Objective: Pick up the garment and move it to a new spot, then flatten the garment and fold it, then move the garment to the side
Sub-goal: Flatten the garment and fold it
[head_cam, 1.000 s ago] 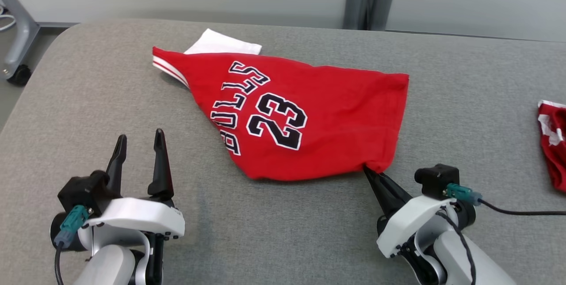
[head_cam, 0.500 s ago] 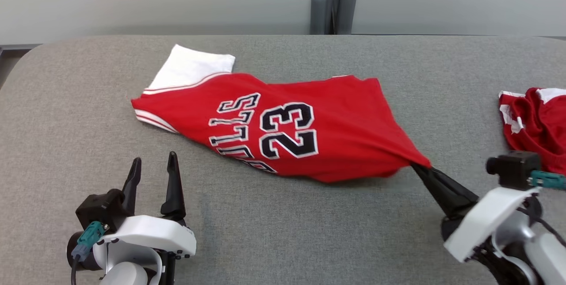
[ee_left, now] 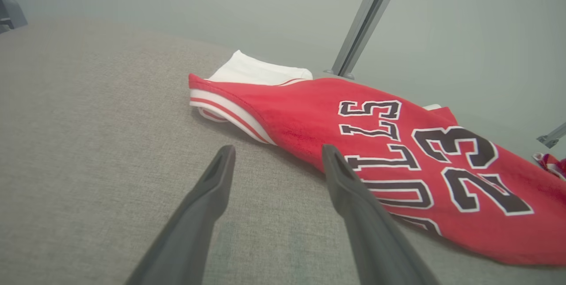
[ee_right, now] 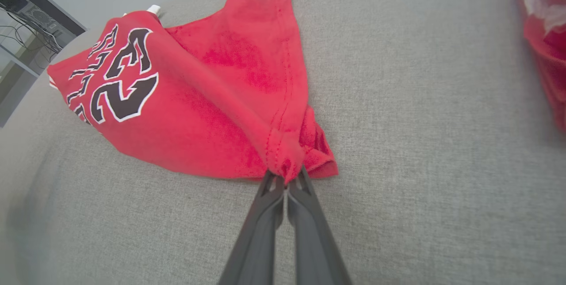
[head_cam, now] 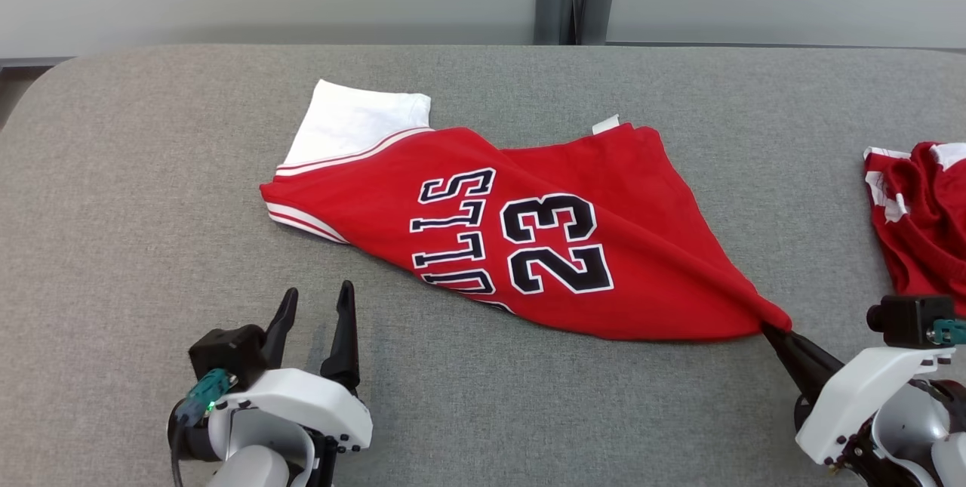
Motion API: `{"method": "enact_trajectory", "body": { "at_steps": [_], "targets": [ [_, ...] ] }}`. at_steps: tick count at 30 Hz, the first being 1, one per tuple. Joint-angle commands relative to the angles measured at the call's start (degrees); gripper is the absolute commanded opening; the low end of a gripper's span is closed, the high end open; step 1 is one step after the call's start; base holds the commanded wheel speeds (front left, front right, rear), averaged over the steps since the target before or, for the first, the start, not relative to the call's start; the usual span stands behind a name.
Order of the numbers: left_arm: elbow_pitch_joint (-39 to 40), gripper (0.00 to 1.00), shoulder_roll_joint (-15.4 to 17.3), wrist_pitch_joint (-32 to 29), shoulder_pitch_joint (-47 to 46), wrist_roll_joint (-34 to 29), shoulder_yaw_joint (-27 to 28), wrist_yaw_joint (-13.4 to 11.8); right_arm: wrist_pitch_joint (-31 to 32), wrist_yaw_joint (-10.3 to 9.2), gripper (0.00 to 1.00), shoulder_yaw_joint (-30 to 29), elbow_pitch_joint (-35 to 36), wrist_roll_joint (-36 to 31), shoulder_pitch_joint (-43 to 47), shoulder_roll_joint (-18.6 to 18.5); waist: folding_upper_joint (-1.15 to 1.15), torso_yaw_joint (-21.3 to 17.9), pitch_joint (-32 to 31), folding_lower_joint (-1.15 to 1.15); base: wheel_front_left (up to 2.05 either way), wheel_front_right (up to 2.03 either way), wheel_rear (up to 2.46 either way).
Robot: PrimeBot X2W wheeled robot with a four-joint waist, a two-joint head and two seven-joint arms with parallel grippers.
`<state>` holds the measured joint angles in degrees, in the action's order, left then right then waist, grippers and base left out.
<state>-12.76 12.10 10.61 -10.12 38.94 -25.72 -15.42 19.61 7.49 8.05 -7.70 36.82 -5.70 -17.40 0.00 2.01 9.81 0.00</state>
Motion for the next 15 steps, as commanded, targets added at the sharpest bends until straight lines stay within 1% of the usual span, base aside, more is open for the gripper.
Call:
{"method": "enact_trajectory", "body": {
  "at_steps": [1, 2, 4, 5, 9, 13, 15],
  "targets": [
    [-1.5, 1.0, 0.0, -0.2, -1.6, -0.1, -0.4, 0.7, -1.0, 0.01, 0.04, -0.3, -1.5, -0.3, -1.2, 0.3, 0.0, -0.1, 0.2, 0.0, 0.0, 0.0, 0.0],
    [-2.7, 1.0, -0.3, -0.3, -2.3, -0.4, -0.9, 1.3, -1.8, 0.01, 0.27, -0.5, -2.7, -0.7, -1.8, 0.5, 0.0, -0.2, 0.3, 0.0, 0.0, 0.0, 0.0],
    [-4.8, 1.0, -1.4, -0.3, -3.5, -0.5, -2.2, 2.4, -3.2, 0.01, 0.96, -0.3, -5.0, -1.4, -2.6, 0.7, 0.0, -0.5, 0.5, 0.0, 0.0, 0.0, 0.0],
    [-5.8, 1.0, -1.8, -0.4, -4.0, -0.6, -2.7, 3.1, -4.0, 0.01, 1.0, -0.3, -5.8, -1.6, -3.0, 0.7, 0.0, -0.6, 0.5, 0.0, 0.0, 0.0, 0.0],
    [-9.4, 1.0, -3.3, -0.5, -5.8, 0.1, -4.1, 5.1, -6.2, 0.01, 1.0, -0.5, -7.1, -1.1, -3.8, 0.5, 0.0, -1.9, 0.7, 0.0, 0.0, 0.0, 0.0],
    [-13.3, 1.0, -4.6, -0.1, -7.3, 1.1, -4.1, 6.4, -7.9, 0.01, 1.0, -1.5, -5.6, -0.1, -2.7, 0.1, 0.0, -3.5, 0.9, 0.0, 0.0, 0.0, 0.0],
    [-16.6, 1.0, -5.5, -0.2, -8.4, 3.1, -3.0, 7.5, -9.1, 0.01, 1.0, -2.7, -3.5, 0.8, -1.8, 0.5, 0.0, -5.1, 1.0, 0.0, 0.0, 0.0, 0.0]
  ]
}}
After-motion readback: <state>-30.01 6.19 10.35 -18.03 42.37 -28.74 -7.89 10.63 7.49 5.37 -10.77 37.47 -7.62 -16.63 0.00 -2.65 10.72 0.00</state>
